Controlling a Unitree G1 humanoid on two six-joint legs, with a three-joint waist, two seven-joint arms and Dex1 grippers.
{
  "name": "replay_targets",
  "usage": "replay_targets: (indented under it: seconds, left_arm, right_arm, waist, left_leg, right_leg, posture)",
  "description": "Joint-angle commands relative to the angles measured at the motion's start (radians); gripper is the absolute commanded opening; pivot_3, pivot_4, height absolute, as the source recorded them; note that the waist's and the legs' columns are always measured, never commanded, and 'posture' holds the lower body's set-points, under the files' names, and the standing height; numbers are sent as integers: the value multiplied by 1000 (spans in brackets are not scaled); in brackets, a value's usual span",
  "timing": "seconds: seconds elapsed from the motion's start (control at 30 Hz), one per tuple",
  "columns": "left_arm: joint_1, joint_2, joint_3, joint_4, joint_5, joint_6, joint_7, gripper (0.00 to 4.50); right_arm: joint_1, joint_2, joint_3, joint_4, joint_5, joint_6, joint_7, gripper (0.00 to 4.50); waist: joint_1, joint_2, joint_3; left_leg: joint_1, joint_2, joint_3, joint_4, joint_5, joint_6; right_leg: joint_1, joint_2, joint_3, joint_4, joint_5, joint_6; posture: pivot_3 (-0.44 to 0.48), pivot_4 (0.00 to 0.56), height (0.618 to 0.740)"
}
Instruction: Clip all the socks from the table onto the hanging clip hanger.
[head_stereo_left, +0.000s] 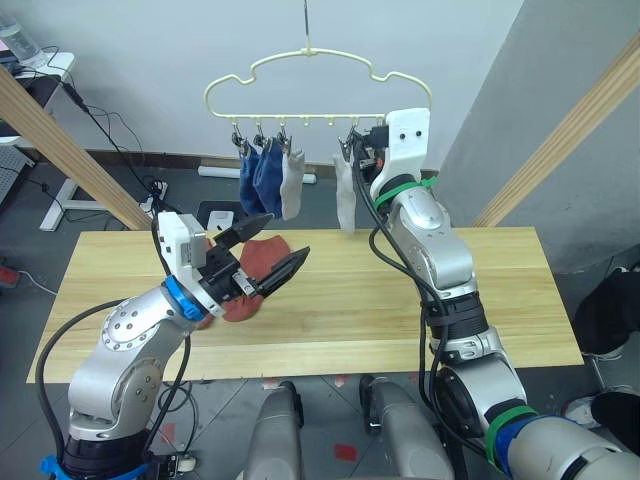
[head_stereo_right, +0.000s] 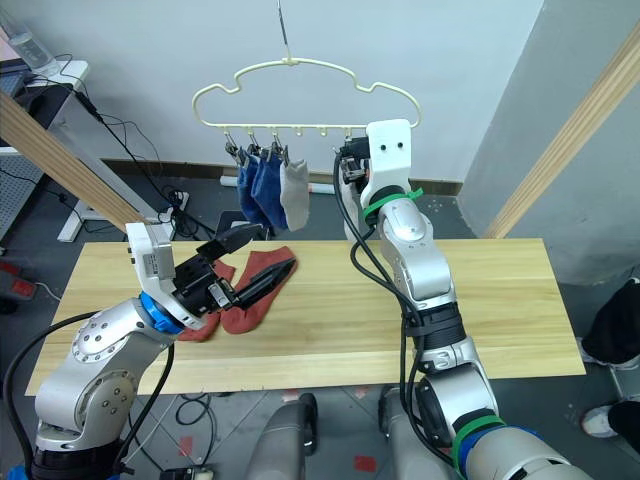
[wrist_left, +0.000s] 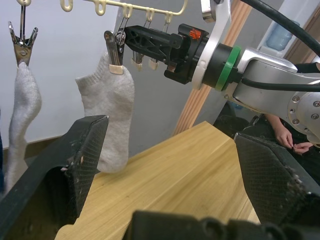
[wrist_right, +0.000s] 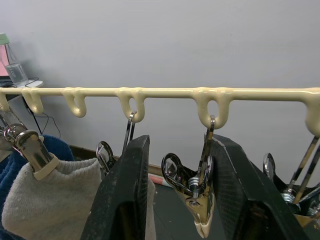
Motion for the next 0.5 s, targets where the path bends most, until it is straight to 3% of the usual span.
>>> replay_targets:
  seconds: [0.03,0.17,0.37,0.5]
  left_arm:
    - [10,-2,-1,-46,-6,-12,1,4500]
    - [13,-5,-7,-49,-5,-10,5,4500]
    - [29,1,-15,-35,20,-22,0,4500]
    - [28,27,-41,28,128,-52,1,4500]
  right_arm:
    - [-16,6,-12,-29,10,-10,-5,855]
    - [-8,-4,-27,-41,19,5,0,21]
    - [24,-58,-67,-136,130,155,98,21]
    - [16,-95,-112,-193,264,310,182,21]
  waist:
    - [0,0,0]
    - [0,0,0]
    - [2,0,0]
    - [2,0,0]
  left_leg:
    - [0,0,0,0,0,0]
    - [0,0,0,0,0,0]
    - [0,0,0,0,0,0]
    - [0,0,0,0,0,0]
  right_leg:
    - [0,0,0,0,0,0]
    - [0,0,0,0,0,0]
    - [0,0,0,0,0,0]
    - [0,0,0,0,0,0]
  posture:
    - [48,324,740]
    - [44,324,740]
    - [34,325,740]
    - [24,328,740]
